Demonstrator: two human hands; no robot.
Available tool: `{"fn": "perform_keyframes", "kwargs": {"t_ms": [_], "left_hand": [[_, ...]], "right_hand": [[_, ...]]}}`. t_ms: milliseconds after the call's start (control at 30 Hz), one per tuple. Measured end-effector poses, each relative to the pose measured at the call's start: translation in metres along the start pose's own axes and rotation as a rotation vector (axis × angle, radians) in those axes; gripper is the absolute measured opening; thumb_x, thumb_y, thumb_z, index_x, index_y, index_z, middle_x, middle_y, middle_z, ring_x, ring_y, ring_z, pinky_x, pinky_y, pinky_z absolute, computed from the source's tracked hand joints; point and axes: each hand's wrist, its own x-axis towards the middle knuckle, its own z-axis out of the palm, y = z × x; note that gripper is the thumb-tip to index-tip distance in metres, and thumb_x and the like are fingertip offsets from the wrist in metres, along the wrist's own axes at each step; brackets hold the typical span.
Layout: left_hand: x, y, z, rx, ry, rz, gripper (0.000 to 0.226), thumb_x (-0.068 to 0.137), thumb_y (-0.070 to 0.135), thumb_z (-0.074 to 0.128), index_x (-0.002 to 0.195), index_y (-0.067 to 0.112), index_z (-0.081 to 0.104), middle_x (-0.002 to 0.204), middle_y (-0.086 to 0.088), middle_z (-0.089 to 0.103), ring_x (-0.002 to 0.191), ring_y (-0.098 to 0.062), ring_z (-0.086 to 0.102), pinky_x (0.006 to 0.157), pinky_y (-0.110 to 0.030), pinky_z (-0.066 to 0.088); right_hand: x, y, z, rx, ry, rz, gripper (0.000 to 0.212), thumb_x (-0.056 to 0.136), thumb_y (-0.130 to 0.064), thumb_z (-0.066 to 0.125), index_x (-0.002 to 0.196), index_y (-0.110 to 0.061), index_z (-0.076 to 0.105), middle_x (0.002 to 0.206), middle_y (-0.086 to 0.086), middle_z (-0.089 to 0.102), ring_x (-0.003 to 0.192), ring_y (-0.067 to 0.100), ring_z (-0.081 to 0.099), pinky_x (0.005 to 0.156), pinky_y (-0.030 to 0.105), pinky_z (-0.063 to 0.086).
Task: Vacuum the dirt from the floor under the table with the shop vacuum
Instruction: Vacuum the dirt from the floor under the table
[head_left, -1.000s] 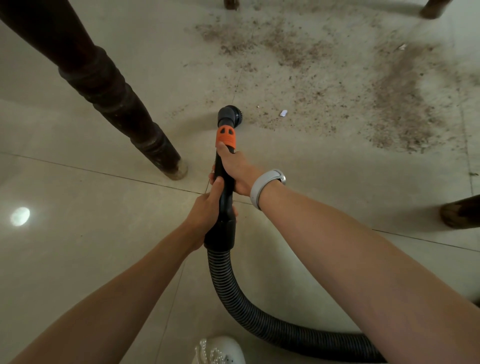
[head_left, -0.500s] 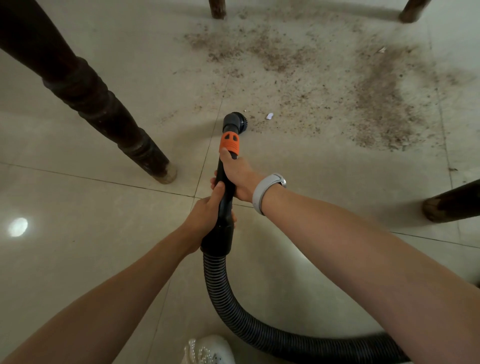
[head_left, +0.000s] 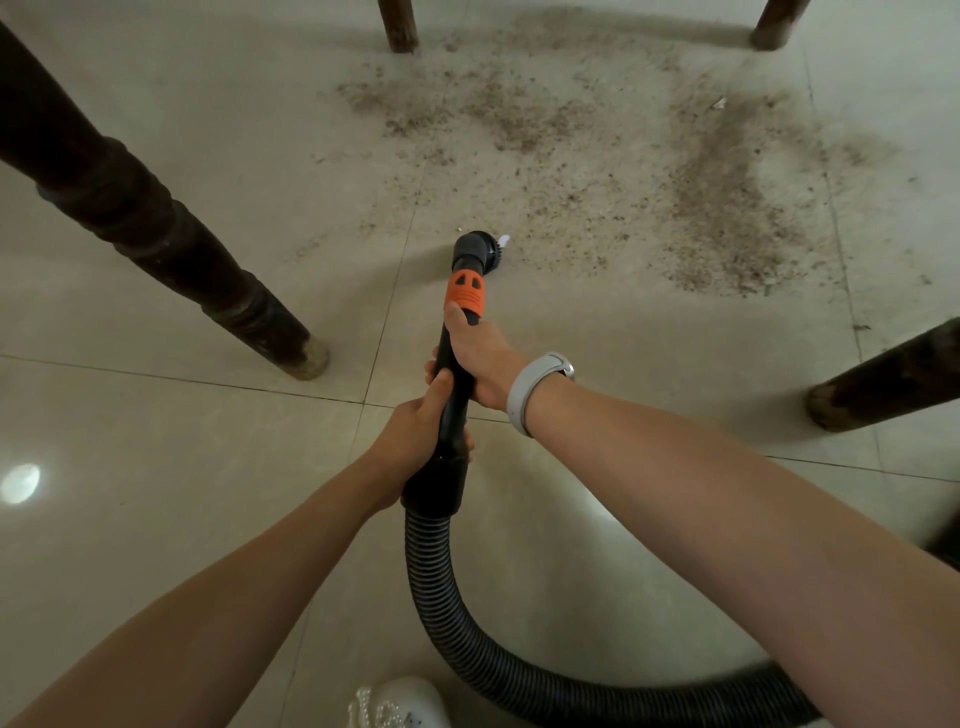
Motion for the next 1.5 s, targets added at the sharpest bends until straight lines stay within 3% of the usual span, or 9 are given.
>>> {"fn": "perform_keyframes", "kwargs": {"t_ms": [200, 667, 1000, 1500], "left_hand": [[0.005, 0.008, 0.005, -0.008, -0.021, 0.000, 0.061, 0.096, 0.056, 0.030, 0.085, 0.005, 0.063, 0.066, -0.009, 0.066, 0.066, -0.024, 0.065, 0.079, -0.040, 0.054], [-0.011, -0.009, -0.002, 0.028, -0.029, -0.015, 0.066, 0.096, 0.056, 0.028, 0.082, 0.003, 0.065, 0.068, -0.012, 0.067, 0.067, -0.025, 0.066, 0.079, -0.040, 0.054], [-0.014, -0.001, 0.005, 0.036, -0.082, -0.010, 0.063, 0.096, 0.054, 0.031, 0.076, 0.004, 0.064, 0.067, -0.012, 0.067, 0.064, -0.025, 0.066, 0.074, -0.037, 0.054], [0.017, 0.032, 0.012, 0.086, -0.093, 0.042, 0.066, 0.096, 0.056, 0.030, 0.073, 0.004, 0.064, 0.065, -0.011, 0.067, 0.064, -0.021, 0.065, 0.072, -0.033, 0.053]], "right_hand": [[0.001, -0.008, -0.006, -0.004, 0.037, -0.019, 0.032, 0.099, -0.034, 0.041, 0.080, -0.009, 0.042, 0.068, 0.008, 0.051, 0.056, 0.021, 0.053, 0.078, 0.039, 0.052], [-0.013, 0.011, -0.004, 0.044, -0.050, 0.019, 0.030, 0.100, -0.034, 0.042, 0.082, -0.010, 0.042, 0.067, 0.009, 0.050, 0.055, 0.021, 0.053, 0.067, 0.036, 0.050], [-0.016, 0.012, -0.013, 0.074, 0.051, 0.004, 0.033, 0.099, -0.036, 0.041, 0.080, -0.010, 0.043, 0.063, 0.008, 0.051, 0.054, 0.020, 0.052, 0.073, 0.039, 0.051], [0.003, -0.023, -0.021, 0.113, 0.084, -0.032, 0.032, 0.100, -0.035, 0.041, 0.080, -0.009, 0.042, 0.069, 0.009, 0.049, 0.055, 0.020, 0.052, 0.063, 0.035, 0.049]]}}
